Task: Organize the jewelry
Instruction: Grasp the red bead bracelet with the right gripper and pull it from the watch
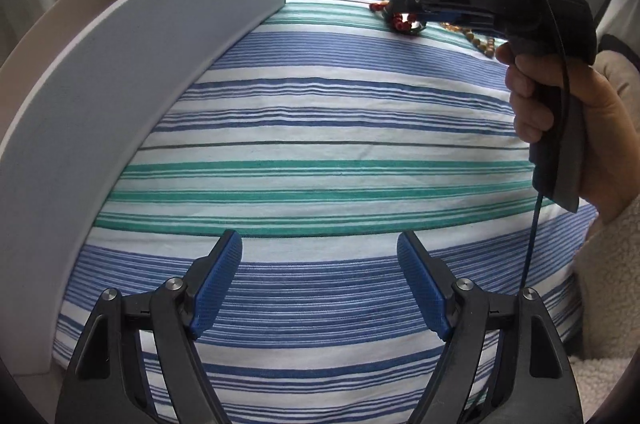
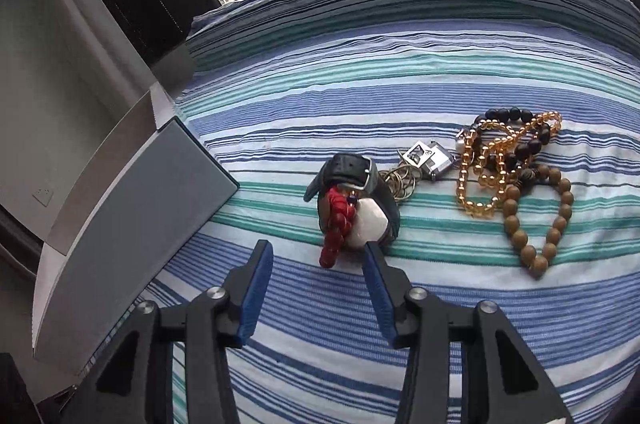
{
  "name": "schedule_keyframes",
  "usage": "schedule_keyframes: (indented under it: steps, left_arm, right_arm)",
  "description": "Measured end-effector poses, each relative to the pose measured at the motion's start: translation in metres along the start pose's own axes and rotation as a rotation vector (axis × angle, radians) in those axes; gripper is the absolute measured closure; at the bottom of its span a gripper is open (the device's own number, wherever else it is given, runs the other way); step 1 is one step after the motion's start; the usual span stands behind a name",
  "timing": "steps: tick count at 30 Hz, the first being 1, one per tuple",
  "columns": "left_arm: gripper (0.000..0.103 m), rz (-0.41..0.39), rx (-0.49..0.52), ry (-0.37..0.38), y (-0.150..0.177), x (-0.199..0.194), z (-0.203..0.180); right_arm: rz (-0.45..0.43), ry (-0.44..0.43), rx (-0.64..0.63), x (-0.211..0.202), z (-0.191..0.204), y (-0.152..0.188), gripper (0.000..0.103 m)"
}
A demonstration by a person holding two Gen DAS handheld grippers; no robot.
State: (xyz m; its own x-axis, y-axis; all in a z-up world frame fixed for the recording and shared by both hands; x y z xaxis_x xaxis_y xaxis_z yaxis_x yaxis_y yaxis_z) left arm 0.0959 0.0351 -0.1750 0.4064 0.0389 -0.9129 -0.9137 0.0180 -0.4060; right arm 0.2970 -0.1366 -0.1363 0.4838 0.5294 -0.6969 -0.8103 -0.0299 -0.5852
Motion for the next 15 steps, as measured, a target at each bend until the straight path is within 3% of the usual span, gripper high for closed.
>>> schedule_keyframes:
  steps: [1, 2, 8, 10, 12, 14, 15]
  left_arm:
    - [0.022, 0.007, -0.005, 0.001, -0.001, 0.002, 0.002]
    - [0.022, 0.01, -0.007, 0.003, -0.001, 0.003, 0.003]
    - [0.022, -0.002, -0.02, -0.013, -0.01, 0.006, 0.009]
    - [0.022, 0.012, -0.016, -0.014, -0.014, 0.013, 0.006]
    - [0.022, 0.021, -0.005, -0.009, -0.018, 0.017, 0.0]
    - [0.022, 0.017, 0.012, -0.001, -0.025, 0.017, -0.008]
    - [0.022, 0.013, 0.021, 0.002, -0.029, 0.017, -0.013]
  right_arm:
    - [0.022, 0.009, -0.006, 0.007, -0.001, 0.0, 0.089]
    - [0.042, 0.009, 0.007, 0.01, -0.003, 0.003, 0.093]
    - [0.074, -0.117, 0.015, -0.066, 0.008, 0.06, 0.093]
    - [0.1, -0.103, 0.03, -0.092, 0.002, 0.09, 0.093]
    - [0.116, 0.001, 0.046, -0.111, -0.013, 0.117, 0.092]
    - [0.119, 0.165, 0.048, -0.129, -0.03, 0.135, 0.061]
    - [0.089, 0.198, 0.079, -0.141, -0.039, 0.141, 0.041]
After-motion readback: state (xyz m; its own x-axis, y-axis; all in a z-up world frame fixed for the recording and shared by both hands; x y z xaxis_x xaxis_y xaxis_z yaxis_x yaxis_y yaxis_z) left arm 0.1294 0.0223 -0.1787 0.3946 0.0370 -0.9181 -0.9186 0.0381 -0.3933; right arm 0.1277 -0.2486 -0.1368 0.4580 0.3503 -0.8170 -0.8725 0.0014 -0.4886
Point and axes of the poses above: each gripper's, at about its wrist camera, not at the fingertips, and x roughly the way its jaws point, z to its left, y to its underside, the point moved 2 cm from there along x, roughly the way its jaws point, and after that the axes turned 8 degrees about -y, right-handed, at the moved point
